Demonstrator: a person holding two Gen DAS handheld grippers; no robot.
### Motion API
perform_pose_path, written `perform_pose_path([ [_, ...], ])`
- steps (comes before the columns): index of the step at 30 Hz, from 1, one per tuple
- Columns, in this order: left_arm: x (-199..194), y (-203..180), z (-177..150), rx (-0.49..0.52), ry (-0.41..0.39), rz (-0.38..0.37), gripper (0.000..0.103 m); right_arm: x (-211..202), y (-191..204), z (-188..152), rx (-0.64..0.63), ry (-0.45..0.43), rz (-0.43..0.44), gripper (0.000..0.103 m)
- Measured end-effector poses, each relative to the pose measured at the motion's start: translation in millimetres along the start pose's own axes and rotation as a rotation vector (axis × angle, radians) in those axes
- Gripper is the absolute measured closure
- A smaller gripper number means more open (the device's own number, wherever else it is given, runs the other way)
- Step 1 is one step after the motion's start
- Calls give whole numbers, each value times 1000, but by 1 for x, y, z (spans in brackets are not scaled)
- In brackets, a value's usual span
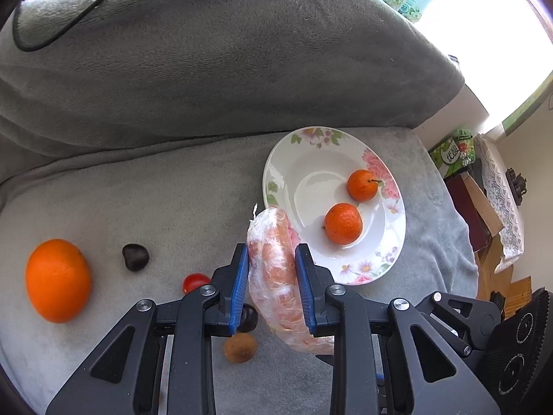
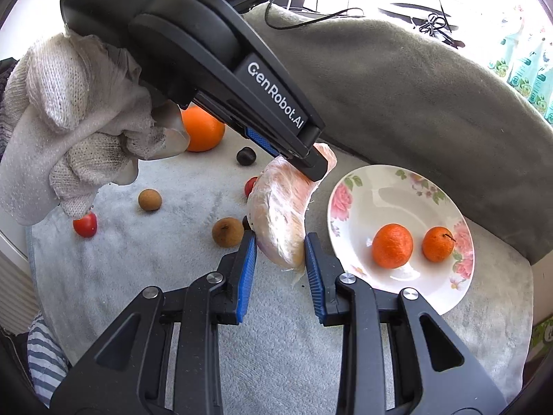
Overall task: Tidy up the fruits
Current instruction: 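Carry the pomelo segment with both tools and lower it onto the plate, then open both tools and lift them away from the plate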
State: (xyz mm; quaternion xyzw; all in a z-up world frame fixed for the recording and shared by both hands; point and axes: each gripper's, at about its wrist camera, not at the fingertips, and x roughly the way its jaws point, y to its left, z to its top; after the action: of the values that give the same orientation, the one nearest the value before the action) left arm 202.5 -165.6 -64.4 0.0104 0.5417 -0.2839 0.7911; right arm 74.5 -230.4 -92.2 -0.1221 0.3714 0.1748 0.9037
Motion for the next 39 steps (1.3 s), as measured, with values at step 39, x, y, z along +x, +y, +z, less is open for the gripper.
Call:
perform_pose_path([
  [39, 27, -20, 47, 46, -12, 51, 69, -1, -72, 14, 204, -46, 4, 40],
])
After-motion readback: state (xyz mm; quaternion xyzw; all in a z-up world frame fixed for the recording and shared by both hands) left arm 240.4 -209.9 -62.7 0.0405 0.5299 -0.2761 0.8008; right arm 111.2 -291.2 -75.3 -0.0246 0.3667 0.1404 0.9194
